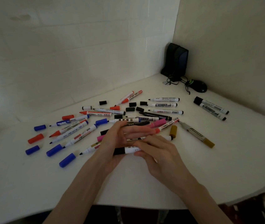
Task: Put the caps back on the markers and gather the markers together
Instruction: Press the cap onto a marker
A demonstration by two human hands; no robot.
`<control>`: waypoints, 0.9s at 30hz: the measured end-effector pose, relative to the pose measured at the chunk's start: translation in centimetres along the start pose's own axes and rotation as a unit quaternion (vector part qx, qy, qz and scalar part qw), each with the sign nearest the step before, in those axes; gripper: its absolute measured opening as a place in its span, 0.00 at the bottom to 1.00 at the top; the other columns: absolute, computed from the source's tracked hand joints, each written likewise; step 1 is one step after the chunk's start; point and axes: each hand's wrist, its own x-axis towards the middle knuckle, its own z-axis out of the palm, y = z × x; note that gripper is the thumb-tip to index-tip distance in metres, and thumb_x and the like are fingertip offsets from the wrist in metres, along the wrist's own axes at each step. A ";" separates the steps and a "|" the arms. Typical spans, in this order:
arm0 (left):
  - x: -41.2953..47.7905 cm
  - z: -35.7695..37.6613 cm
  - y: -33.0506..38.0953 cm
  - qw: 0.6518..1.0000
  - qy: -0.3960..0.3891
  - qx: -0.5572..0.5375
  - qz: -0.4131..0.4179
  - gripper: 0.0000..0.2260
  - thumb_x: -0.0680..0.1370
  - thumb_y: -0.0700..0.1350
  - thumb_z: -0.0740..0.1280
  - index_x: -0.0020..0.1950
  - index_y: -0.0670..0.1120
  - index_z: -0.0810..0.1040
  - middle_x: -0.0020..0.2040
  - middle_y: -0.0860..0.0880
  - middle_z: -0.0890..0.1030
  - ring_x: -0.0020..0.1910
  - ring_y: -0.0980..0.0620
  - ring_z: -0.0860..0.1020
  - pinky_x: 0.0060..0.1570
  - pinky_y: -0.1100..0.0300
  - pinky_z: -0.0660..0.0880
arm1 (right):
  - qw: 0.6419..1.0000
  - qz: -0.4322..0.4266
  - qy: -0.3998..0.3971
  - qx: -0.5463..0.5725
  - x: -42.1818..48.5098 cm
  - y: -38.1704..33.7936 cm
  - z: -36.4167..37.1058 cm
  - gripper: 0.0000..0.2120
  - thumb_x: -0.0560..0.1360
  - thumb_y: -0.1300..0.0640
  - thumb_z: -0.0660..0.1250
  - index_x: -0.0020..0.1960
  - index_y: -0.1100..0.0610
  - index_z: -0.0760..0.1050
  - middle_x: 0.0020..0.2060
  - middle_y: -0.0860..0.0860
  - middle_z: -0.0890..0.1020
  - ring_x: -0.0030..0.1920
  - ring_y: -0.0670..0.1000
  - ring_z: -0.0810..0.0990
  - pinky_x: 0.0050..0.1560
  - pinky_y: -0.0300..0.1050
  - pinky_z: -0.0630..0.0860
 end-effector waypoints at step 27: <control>0.2 -1.1 -3.1 0.857 0.188 0.379 0.295 0.09 0.77 0.43 0.67 0.54 0.55 0.80 0.49 0.64 0.82 0.50 0.61 0.82 0.50 0.70 0.78 | 0.873 0.434 0.061 -0.216 0.3 18.2 -8.5 0.10 0.77 0.57 0.68 0.57 0.56 0.83 0.49 0.56 0.85 0.48 0.59 0.81 0.47 0.46 0.73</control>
